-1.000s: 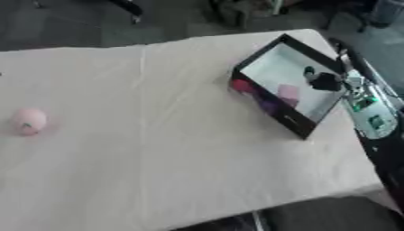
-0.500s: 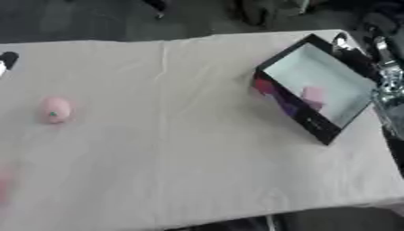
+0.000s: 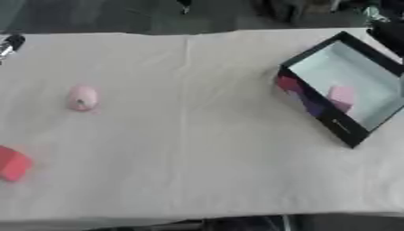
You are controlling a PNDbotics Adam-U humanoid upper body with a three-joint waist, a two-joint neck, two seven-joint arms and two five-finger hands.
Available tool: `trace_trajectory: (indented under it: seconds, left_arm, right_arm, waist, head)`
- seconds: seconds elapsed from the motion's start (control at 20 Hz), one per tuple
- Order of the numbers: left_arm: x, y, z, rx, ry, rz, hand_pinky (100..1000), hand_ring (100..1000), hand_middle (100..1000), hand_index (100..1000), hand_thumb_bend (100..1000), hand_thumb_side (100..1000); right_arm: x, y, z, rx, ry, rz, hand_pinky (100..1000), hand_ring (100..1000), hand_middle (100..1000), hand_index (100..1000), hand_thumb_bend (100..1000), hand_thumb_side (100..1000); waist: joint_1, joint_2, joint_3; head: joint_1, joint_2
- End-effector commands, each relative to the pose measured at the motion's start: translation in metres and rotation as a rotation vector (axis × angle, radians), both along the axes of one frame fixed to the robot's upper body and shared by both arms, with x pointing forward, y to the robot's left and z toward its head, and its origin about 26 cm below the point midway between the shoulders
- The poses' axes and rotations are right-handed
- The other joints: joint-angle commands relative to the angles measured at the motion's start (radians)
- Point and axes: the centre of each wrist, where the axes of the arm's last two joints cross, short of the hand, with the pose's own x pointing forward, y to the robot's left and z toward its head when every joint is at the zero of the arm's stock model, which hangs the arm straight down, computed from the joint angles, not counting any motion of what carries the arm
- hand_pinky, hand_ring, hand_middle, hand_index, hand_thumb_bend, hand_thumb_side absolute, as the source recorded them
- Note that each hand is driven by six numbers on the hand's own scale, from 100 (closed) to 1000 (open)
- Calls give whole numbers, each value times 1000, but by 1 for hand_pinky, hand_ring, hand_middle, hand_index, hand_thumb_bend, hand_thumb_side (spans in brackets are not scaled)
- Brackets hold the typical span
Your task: Pick up the objects with one hand, pass them to the other hand, and then place them into the box on the other side of the table.
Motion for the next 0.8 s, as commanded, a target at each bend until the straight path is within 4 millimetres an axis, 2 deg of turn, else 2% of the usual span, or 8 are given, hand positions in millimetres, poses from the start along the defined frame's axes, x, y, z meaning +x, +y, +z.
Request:
trace_trajectory:
  seconds: [0.05, 0.35, 0.65, 0.8]
  left_arm:
    - [-3, 21, 23, 50, 91, -10, 808, 667, 629, 839, 703, 381]
    - [-14, 42, 32, 124, 334, -20, 825, 717, 660, 826, 738, 414]
    - [-29, 40, 32, 163, 518, -2, 832, 742, 677, 816, 798, 440]
    - [-36, 42, 24, 170, 578, 36, 832, 750, 679, 809, 825, 440]
  right_arm:
    - [-4, -1, 19, -25, -52, -4, 1000, 1000, 972, 964, 100, 397]
    - [-5, -3, 20, -41, -46, -18, 1000, 1000, 966, 959, 100, 390]
    - [-5, -5, 19, -49, -37, -28, 1000, 1000, 960, 956, 100, 393]
    - [-5, -6, 18, -48, -34, -33, 1000, 1000, 957, 954, 100, 398]
  waist:
    - [4, -18, 2]
    - [12, -17, 2]
    - [18, -15, 2]
    - [20, -14, 1]
  head:
    - [15, 7]
    - [22, 7]
    - [26, 7]
    - [31, 7]
